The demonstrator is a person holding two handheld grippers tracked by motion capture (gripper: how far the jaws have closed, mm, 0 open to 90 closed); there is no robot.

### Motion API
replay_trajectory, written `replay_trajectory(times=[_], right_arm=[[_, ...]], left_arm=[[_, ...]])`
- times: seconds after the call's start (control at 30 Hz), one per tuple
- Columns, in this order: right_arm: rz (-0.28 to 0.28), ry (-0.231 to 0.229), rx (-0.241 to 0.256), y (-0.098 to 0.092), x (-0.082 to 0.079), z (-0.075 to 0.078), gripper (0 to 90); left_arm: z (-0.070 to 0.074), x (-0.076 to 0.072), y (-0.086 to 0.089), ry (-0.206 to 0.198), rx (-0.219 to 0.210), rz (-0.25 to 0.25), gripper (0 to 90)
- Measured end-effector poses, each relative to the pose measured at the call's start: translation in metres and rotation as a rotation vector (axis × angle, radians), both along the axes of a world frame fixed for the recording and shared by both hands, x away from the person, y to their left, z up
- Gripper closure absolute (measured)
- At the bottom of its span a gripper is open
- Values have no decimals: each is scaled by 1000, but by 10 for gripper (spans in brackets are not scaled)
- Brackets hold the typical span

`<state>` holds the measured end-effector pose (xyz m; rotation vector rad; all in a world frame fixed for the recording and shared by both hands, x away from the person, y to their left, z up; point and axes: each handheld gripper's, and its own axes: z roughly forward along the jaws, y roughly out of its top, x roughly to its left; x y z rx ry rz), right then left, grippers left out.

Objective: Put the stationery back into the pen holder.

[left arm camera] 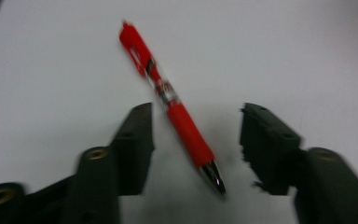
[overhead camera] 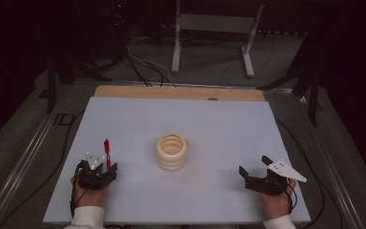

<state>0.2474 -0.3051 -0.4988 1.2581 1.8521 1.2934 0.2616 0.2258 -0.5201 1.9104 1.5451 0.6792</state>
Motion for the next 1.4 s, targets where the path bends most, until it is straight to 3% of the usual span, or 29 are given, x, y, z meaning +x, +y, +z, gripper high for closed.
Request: replay_trajectory(times=[0.17, 0.37, 0.7, 0.8, 0.9, 1.4], right_arm=[[-1, 4, 0, 0, 0, 0, 0], [2, 9, -1, 0, 1, 0, 0], [0, 10, 2, -1, 0, 0, 0], [2, 12, 1, 0, 0, -1, 0], [6, 10, 1, 0, 0, 0, 0], [13, 5, 13, 2, -5, 2, 0]], left_arm=[[-1, 0, 2, 25, -5, -8, 689], [0, -1, 6, 32, -11, -7, 800], [-1, -4, 9, 33, -23, -8, 798], [0, -3, 7, 39, 3, -15, 808], [1, -3, 7, 38, 0, -16, 813], [11, -6, 6, -1, -11, -30, 816]])
